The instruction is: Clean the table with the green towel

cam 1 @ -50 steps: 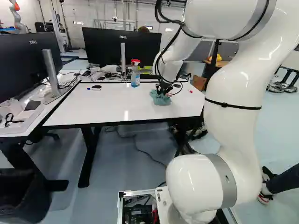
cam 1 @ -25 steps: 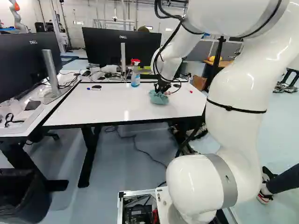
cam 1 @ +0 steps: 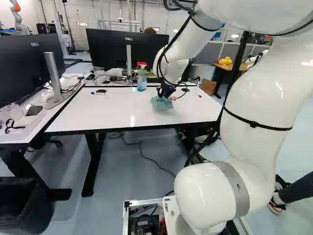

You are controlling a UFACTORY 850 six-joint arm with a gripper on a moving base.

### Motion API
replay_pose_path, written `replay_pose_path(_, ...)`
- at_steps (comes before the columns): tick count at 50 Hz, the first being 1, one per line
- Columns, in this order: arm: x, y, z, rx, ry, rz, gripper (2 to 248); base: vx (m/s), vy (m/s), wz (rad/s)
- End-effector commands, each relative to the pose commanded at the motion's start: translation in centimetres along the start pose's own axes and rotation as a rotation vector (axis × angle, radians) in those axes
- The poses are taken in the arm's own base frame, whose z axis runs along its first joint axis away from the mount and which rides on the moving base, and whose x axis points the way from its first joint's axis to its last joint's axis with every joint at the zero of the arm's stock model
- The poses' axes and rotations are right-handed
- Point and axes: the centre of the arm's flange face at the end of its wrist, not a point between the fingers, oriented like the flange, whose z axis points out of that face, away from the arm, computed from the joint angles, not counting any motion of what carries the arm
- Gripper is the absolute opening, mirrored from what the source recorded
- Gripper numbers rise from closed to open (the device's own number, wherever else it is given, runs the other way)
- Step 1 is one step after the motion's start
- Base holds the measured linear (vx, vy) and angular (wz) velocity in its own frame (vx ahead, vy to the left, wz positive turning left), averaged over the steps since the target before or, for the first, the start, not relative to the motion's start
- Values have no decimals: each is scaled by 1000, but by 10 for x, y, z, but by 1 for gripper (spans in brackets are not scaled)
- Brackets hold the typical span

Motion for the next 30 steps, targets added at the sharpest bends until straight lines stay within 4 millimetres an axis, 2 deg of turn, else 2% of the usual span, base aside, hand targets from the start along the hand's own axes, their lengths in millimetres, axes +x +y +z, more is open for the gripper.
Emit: replay_pose_path(30,-52,-1,-32,6,-7,-9,29,0,0,0)
